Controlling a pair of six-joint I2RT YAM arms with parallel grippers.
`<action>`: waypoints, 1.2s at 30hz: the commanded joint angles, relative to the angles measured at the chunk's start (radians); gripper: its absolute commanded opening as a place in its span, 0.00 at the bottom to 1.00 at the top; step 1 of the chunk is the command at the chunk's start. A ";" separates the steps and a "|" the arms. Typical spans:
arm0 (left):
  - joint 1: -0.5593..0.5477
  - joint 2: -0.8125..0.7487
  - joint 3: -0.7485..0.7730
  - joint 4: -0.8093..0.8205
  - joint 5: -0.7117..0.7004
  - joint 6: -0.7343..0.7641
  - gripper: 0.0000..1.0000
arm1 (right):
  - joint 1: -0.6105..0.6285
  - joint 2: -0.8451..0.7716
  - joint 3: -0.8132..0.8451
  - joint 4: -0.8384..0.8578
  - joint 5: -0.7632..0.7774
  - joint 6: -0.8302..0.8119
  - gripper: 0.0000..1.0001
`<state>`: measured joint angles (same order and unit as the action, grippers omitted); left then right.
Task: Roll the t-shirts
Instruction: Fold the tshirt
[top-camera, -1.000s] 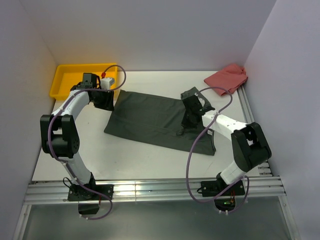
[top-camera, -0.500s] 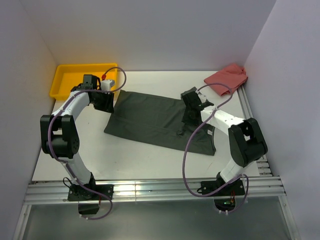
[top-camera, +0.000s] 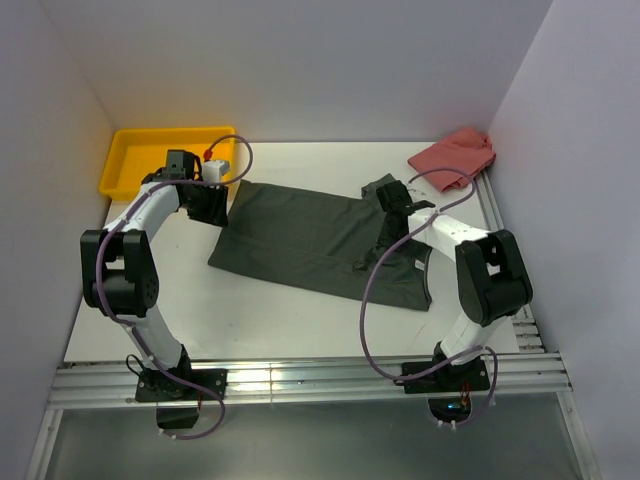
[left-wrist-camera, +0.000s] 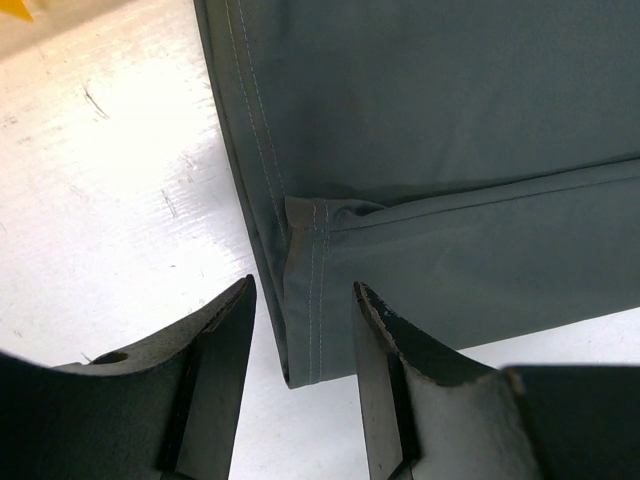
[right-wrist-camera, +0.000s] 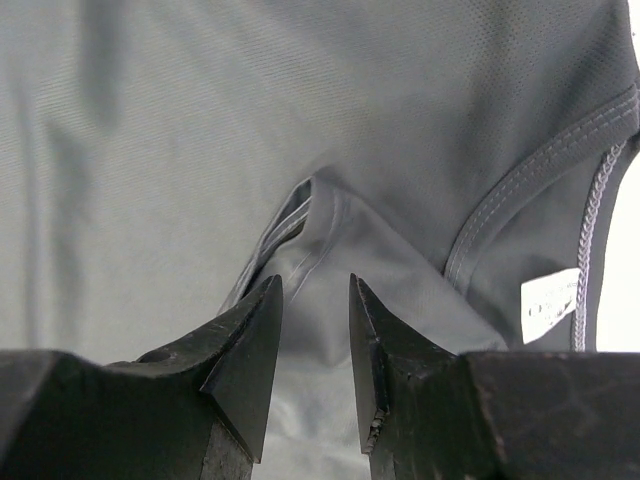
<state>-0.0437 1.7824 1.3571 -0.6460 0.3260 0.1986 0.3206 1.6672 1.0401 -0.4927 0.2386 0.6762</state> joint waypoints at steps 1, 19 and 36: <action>-0.005 -0.044 -0.015 0.011 0.007 0.016 0.49 | -0.021 0.041 0.044 0.009 0.005 -0.021 0.40; -0.005 -0.043 -0.030 0.020 0.002 0.021 0.48 | -0.060 0.063 0.049 0.028 0.045 -0.015 0.00; -0.005 -0.034 -0.058 0.060 -0.019 0.025 0.49 | -0.153 0.023 0.100 0.002 0.036 -0.044 0.00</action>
<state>-0.0437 1.7817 1.2995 -0.6239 0.3138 0.2157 0.1764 1.7153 1.0729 -0.4843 0.2474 0.6529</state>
